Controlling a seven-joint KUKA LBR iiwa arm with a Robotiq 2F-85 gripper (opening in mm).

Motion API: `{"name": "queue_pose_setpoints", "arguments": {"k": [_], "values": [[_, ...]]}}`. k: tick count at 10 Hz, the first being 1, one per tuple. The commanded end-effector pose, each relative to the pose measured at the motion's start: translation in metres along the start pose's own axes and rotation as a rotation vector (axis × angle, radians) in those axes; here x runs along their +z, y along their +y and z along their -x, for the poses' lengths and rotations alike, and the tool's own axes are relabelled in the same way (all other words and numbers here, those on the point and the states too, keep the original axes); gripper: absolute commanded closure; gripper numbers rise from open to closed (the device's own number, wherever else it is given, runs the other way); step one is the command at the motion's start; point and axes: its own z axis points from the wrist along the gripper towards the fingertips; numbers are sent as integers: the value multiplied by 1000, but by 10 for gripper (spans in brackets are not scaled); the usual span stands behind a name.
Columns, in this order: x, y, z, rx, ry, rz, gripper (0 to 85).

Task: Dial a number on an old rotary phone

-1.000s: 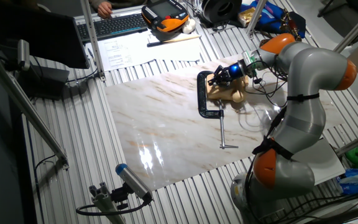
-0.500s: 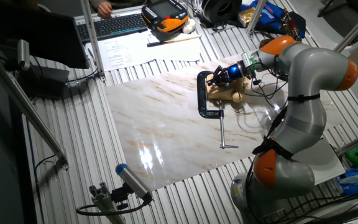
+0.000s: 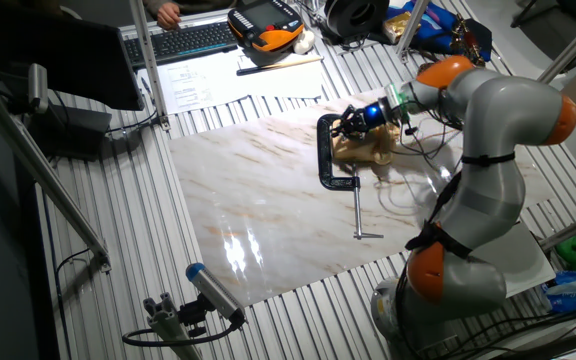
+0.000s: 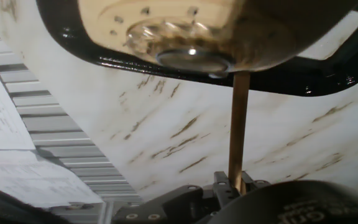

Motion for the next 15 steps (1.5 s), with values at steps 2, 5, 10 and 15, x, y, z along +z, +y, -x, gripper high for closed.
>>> {"name": "queue_pose_setpoints", "arguments": {"k": [2,5,10,15], "values": [[-8,3,-7,-102,-231,-103,850],[-6,-3,-24,-422,-467,-297,850],[-14,-6,-31,-883,-618,-505,850],[-27,4,-38,-1244,-706,-667,850]]}}
